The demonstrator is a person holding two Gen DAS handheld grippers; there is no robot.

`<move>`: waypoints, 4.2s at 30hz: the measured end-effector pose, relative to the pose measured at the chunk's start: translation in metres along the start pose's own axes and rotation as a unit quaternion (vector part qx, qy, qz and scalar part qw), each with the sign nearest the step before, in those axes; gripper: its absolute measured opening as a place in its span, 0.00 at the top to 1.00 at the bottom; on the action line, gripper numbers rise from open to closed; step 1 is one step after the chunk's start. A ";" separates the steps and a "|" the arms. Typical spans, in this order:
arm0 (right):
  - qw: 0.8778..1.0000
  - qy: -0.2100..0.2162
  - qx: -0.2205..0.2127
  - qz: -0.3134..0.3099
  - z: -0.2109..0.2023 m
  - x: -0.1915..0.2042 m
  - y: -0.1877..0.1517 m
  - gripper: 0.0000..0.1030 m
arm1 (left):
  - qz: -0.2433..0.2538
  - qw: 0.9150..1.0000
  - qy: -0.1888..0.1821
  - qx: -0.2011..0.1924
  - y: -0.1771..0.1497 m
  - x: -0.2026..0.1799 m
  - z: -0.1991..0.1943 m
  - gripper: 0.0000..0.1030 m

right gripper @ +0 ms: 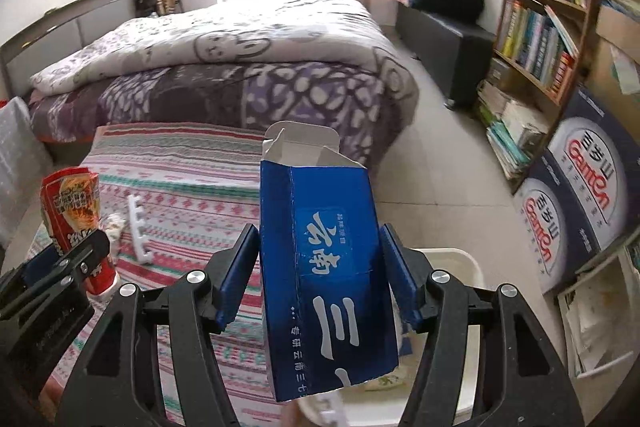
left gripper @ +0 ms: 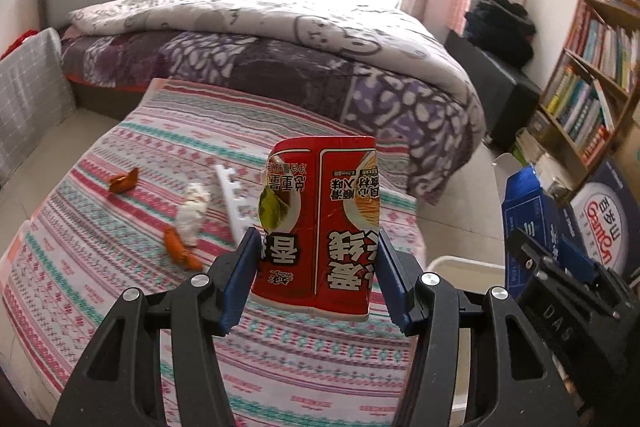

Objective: Collect trash
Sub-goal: 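Carry the blue box and red packet over the white bin and release both, then lower the left gripper and grasp the orange cloth piece, then grasp the white foam strip with the right gripper while left holds the orange piece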

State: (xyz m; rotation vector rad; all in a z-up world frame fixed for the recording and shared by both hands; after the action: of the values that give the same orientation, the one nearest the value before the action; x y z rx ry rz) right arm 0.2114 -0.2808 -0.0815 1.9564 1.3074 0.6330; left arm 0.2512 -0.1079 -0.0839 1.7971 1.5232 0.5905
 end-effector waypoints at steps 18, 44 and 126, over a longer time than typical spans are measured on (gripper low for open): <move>0.992 -0.104 0.019 0.064 0.002 -0.128 -0.015 0.28 | 0.063 0.994 -0.076 0.038 -0.034 -0.113 0.020 0.46; 0.977 -0.145 0.005 0.155 -0.009 -0.195 -0.016 0.07 | 0.101 0.973 -0.173 0.119 -0.078 -0.189 0.026 0.28; 0.973 0.137 0.148 -0.115 0.166 0.248 -0.055 0.81 | -0.092 0.968 0.105 0.208 -0.083 0.246 0.083 0.54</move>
State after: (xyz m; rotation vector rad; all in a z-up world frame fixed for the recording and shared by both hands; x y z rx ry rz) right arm 0.3904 -0.0821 -0.2249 1.9540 1.8598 0.6389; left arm 0.3075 0.1196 -0.2238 1.9094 2.0566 0.3983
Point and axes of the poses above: each gripper's, at about its wrist camera, not at the fingertips, and z roughly the way its jaws point, x to its left, y to its top, the point moved 10 cm from there along z, roughly the way its jaws point, and after that the axes turned 6 degrees about -x, right-handed, at the moved point
